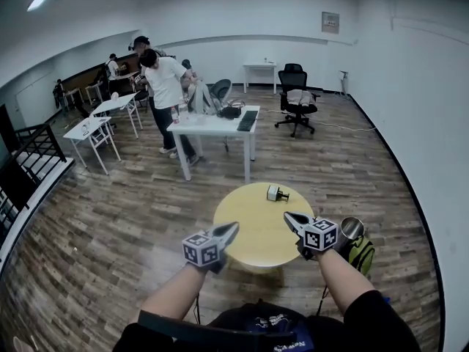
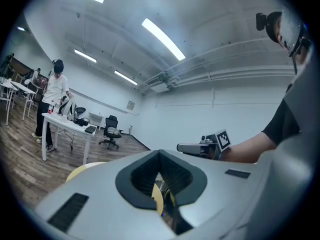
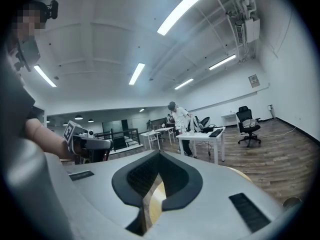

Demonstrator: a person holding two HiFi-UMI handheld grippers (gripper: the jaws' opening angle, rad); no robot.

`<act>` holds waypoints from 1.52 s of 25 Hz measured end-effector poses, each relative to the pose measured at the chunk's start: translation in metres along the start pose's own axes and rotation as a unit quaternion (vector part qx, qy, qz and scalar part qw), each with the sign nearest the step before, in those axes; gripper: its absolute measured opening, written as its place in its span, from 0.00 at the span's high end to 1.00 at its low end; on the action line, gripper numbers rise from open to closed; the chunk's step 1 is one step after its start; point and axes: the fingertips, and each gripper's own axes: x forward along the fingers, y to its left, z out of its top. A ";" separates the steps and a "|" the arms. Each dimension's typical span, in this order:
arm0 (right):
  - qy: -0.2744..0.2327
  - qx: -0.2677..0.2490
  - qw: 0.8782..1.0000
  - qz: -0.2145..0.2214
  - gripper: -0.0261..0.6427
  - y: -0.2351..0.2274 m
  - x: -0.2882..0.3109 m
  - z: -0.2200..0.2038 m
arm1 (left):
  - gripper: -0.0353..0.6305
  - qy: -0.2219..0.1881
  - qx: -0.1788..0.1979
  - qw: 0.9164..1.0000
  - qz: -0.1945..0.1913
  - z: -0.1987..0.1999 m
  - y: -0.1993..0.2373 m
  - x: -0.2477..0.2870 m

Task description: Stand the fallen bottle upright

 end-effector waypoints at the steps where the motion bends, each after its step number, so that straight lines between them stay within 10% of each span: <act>1: 0.001 0.001 1.000 -0.003 0.93 -0.011 0.007 0.001 | 0.94 -0.001 0.000 1.000 -0.002 0.003 0.010 0.010; 23: -0.002 0.017 0.991 -0.136 0.93 -0.162 0.273 0.039 | 0.94 0.057 0.013 0.989 -0.136 0.072 0.321 0.151; 38: 0.005 0.031 0.995 -0.097 0.93 -0.330 0.260 0.034 | 0.94 0.116 0.045 0.987 -0.097 0.041 0.320 0.321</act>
